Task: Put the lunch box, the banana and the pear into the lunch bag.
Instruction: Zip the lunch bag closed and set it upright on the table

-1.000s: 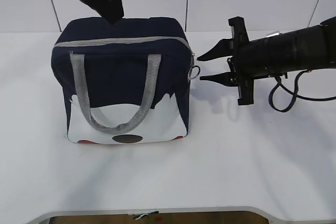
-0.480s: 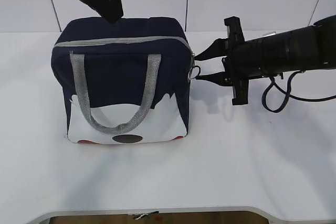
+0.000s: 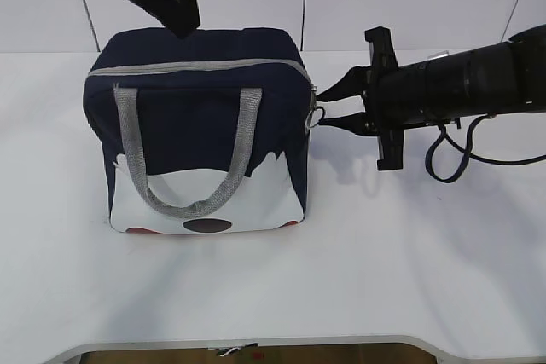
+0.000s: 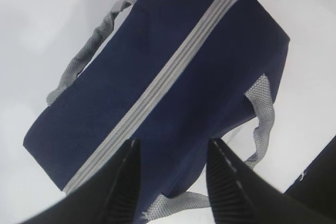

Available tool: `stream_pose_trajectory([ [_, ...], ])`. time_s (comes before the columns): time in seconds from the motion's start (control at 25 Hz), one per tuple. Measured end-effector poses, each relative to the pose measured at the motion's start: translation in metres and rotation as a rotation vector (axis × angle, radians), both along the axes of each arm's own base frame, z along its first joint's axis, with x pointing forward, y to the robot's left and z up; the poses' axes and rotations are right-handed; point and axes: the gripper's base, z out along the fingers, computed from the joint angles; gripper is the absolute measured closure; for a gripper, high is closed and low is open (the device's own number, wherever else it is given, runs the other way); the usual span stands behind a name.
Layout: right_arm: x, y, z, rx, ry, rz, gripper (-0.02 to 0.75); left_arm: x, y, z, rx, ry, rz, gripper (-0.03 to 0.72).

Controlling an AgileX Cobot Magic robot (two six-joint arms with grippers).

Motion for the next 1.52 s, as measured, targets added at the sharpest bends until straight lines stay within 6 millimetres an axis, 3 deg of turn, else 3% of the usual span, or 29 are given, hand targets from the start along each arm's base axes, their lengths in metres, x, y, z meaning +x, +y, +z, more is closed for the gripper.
stream_pose_trajectory([
  [1.52, -0.005, 0.0039, 0.0004, 0.006, 0.0, 0.077, 0.507, 0.0002, 0.0002, 0.0, 0.003, -0.002, 0.001, 0.391],
])
